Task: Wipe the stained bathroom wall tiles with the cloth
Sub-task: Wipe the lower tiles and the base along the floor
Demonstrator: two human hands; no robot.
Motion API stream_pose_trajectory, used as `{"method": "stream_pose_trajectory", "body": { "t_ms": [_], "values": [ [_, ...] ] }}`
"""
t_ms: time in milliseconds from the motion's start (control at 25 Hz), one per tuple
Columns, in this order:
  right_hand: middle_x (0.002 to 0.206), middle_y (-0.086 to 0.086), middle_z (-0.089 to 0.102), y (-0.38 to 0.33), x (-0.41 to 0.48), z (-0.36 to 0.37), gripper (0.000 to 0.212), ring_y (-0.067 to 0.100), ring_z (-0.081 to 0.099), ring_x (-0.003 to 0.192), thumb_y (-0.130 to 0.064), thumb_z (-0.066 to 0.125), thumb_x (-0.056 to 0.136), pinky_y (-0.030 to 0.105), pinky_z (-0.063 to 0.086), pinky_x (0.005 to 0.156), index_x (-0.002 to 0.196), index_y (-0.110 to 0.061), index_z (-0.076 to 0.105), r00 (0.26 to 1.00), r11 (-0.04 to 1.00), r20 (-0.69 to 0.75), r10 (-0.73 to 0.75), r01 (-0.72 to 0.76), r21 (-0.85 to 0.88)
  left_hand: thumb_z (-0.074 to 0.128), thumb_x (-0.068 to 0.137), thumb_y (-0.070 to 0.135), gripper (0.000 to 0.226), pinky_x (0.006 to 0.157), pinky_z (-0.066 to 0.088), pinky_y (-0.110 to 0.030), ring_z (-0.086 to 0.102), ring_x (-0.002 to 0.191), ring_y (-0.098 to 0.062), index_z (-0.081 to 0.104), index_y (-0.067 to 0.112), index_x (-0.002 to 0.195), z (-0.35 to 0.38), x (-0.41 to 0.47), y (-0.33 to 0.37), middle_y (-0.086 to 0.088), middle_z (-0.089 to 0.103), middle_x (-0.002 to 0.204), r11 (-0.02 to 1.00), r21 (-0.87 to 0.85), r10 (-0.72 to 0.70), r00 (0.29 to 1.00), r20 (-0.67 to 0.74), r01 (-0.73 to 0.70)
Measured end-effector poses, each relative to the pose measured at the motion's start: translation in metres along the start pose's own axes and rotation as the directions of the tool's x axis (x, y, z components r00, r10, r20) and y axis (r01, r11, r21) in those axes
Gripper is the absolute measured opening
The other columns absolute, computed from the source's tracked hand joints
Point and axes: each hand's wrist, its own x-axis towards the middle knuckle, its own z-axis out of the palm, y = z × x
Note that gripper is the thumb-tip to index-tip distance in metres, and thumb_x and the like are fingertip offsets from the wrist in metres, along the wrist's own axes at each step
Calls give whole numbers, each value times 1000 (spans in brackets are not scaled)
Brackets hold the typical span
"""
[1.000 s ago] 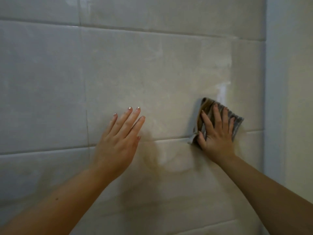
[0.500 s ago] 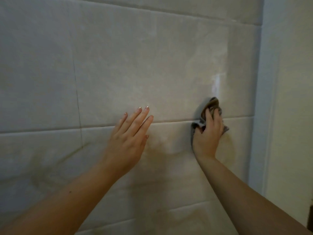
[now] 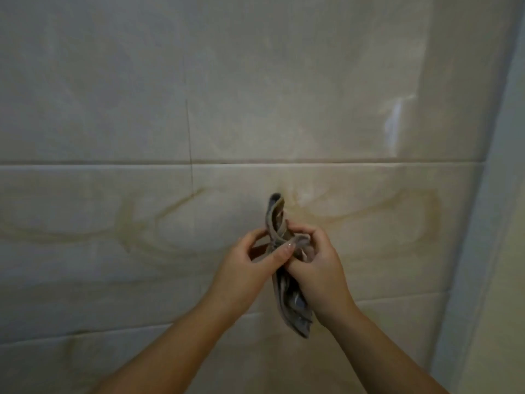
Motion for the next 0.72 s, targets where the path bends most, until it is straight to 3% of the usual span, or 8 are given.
{"method": "stream_pose_trajectory", "body": {
  "t_ms": [80, 160, 240, 360, 520, 640, 720],
  "values": [
    [109, 3, 68, 21, -6, 8, 30, 12, 67, 103, 8, 69, 81, 31, 55, 86, 98, -15, 60, 999, 995, 39, 29, -25, -92, 79, 75, 39, 34, 79, 54, -23, 70, 95, -6, 69, 26, 105, -11, -6, -12, 5, 75, 100, 992, -94, -84, 996, -1, 84],
    [116, 2, 64, 38, -11, 13, 24, 9, 64, 108, 5, 71, 80, 35, 52, 95, 94, -14, 65, 997, 986, 57, 59, -49, -160, 71, 86, 22, 8, 63, 49, -17, 66, 66, 1, 70, 19, 93, -20, -11, -24, 10, 72, 72, 979, -121, -170, 985, -43, 164],
    [115, 0, 64, 50, -16, 15, 19, 7, 63, 109, 2, 73, 80, 35, 51, 97, 90, -13, 69, 994, 973, 66, 91, -75, -218, 62, 93, 17, 11, 55, 46, -16, 57, 48, 1, 69, 14, 86, -24, -17, -33, 9, 63, 56, 949, -185, -272, 961, -59, 257],
    [111, -1, 65, 64, -25, 17, 9, 0, 63, 103, 2, 70, 82, 26, 51, 94, 83, -7, 69, 989, 958, 59, 133, -113, -263, 53, 99, 23, 26, 55, 49, -20, 66, 58, -9, 72, 9, 86, -30, -24, -54, -2, 71, 67, 893, -273, -391, 918, -74, 358],
    [113, 3, 66, 83, -41, 18, 12, 4, 65, 102, 5, 68, 83, 23, 54, 88, 82, -6, 62, 978, 961, 46, 205, -192, -197, 49, 101, 31, 34, 81, 56, -37, 73, 89, -28, 73, 8, 102, -32, -35, -78, -15, 75, 95, 851, -342, -455, 885, -100, 399],
    [116, -10, 63, 90, -55, 17, 21, 2, 64, 103, -6, 75, 80, 19, 51, 85, 89, -16, 59, 965, 941, 111, 239, -201, -272, 48, 101, 29, 33, 92, 54, -45, 72, 94, -31, 74, 9, 101, -30, -43, -85, -16, 75, 97, 832, -380, -472, 876, -104, 403],
    [105, -19, 62, 94, -63, 18, 28, 0, 63, 100, -13, 79, 78, 16, 50, 83, 93, -21, 57, 967, 911, 113, 227, -170, -375, 47, 101, 29, 33, 93, 53, -47, 72, 94, -31, 75, 10, 100, -30, -46, -89, -15, 76, 97, 837, -367, -471, 876, -105, 407]
  ]
}}
